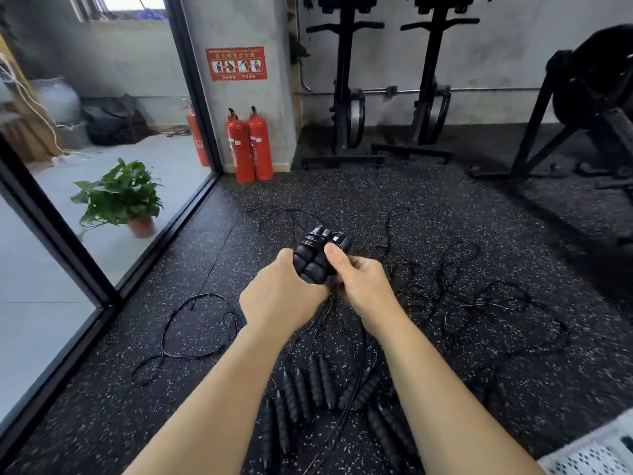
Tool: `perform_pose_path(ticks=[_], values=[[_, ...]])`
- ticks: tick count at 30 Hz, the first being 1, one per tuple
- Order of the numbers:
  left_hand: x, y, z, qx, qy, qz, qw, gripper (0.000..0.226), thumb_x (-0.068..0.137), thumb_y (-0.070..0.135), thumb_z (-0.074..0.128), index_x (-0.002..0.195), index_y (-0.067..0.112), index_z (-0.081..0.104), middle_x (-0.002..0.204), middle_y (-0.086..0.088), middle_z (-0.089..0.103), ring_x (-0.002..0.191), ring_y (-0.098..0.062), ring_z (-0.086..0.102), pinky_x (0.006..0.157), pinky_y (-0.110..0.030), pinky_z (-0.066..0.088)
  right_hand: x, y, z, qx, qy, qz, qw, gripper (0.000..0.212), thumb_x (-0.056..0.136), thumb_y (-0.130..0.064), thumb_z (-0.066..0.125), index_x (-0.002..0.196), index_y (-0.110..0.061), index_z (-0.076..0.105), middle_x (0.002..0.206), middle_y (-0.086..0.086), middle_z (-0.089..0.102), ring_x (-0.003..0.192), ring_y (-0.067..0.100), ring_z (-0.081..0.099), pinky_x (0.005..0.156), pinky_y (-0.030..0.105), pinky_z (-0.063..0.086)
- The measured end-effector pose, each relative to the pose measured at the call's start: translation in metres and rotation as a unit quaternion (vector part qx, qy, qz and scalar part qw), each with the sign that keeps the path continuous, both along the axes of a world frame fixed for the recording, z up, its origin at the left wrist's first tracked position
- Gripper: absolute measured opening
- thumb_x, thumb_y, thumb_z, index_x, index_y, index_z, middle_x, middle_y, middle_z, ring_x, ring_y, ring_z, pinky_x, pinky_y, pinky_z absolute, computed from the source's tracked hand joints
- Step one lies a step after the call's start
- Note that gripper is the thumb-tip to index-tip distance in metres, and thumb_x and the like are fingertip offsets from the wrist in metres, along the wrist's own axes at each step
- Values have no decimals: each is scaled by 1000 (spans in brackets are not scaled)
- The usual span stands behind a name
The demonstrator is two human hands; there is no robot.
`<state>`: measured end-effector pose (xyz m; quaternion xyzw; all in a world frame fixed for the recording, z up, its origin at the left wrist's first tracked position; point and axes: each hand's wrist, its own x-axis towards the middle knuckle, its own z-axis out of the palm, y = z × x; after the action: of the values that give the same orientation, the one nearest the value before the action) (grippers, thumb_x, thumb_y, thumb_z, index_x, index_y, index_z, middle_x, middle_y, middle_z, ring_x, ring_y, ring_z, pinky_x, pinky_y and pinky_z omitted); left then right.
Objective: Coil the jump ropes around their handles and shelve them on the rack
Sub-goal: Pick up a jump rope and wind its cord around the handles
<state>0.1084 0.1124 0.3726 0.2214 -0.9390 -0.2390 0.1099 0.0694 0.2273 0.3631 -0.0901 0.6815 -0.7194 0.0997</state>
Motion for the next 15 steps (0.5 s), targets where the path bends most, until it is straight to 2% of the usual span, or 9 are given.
perform_pose_path(ticks=[4,6,9,10,12,15], values=[[-6,-5,-24,7,-12,3,1000,32,74,48,63,93,27,48,84,9,63,82,-23,62,67,-31,44,-7,-4,-23,39,-13,5,999,40,93,-39,59,57,-21,59,42,-16,51,37,-4,39,42,13,30],[-6,-8,-34,11,-15,4,1000,31,74,47,63,92,27,48,84,9,63,82,-22,62,67,-31,44,-8,-5,-31,55,-15,17,998,49,94,-38,58,48,-23,58,39,-16,49,35,-3,40,40,10,29],[-6,-13,-44,29,-13,9,999,31,75,49,63,92,28,49,84,10,62,82,-21,61,66,-31,39,-11,-9,-33,102,-18,35,994,59,93,-45,57,37,-25,57,37,-16,43,33,0,35,40,12,26],[-6,-15,-46,31,-14,8,999,31,75,49,63,91,28,49,83,11,62,81,-20,60,65,-31,38,-12,-9,-34,115,-19,38,992,59,91,-50,57,39,-21,54,40,-15,41,35,1,32,42,17,26],[-9,-20,-48,31,-16,4,999,31,72,48,63,87,27,48,80,10,61,78,-20,60,64,-31,39,-14,-10,-36,140,-23,38,989,54,88,-59,54,52,-21,42,51,-1,38,41,10,30,45,26,24],[-12,-32,-48,37,-17,13,999,34,66,50,64,86,27,49,81,10,63,79,-20,61,65,-30,43,-12,-5,-39,218,-14,19,976,45,96,-46,44,70,-10,48,63,9,44,51,18,38,52,29,32]])
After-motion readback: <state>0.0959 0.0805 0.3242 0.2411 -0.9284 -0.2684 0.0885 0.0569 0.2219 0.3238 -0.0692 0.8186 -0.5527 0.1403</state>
